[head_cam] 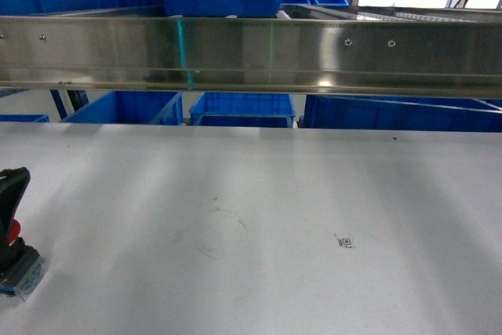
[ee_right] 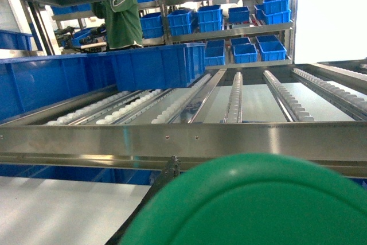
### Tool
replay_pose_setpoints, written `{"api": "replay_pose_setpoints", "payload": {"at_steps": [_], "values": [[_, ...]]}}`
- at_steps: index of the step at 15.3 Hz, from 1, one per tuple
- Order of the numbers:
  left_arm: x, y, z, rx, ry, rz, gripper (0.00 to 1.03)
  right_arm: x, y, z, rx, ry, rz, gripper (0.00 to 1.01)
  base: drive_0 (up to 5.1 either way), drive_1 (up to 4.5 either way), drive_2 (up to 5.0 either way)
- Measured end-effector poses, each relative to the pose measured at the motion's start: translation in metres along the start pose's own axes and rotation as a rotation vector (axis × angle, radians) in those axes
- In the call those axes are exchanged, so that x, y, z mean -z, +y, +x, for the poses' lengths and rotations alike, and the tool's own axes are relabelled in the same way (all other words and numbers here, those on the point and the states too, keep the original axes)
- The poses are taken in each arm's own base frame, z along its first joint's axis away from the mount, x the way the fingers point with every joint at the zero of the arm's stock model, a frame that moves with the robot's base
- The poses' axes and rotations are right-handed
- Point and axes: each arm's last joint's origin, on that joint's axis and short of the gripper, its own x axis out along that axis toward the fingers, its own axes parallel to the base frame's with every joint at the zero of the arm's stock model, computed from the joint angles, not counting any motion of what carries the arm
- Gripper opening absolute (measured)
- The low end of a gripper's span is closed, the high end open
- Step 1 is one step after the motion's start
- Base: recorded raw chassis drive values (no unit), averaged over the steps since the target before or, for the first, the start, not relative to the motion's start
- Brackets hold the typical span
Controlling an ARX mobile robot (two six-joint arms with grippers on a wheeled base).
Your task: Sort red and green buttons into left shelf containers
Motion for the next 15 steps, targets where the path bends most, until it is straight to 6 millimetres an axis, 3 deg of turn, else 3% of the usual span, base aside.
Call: {"api": "replay_pose_setpoints", "payload": {"at_steps": [5,12,15], "values": [[-0.002,-0.006,0.006,0.02,-0.002,-0.021,0.98,0.0,0.0,0.0,0.0,-0.001,0.0,0.26,0.0,0.0,0.0],[-0.033,-0.003,-0.007,0.03,-0.014,-0.051,0.98,0.0,0.0,0.0,0.0,-0.001,0.0,0.26,0.0,0.0,0.0],[-0.032,-0.011,-0.006,0.065,0.004,-0.062,0.98,0.0,0.0,0.0,0.0,-0.001,0.0,0.26,0.0,0.0,0.0]]}}
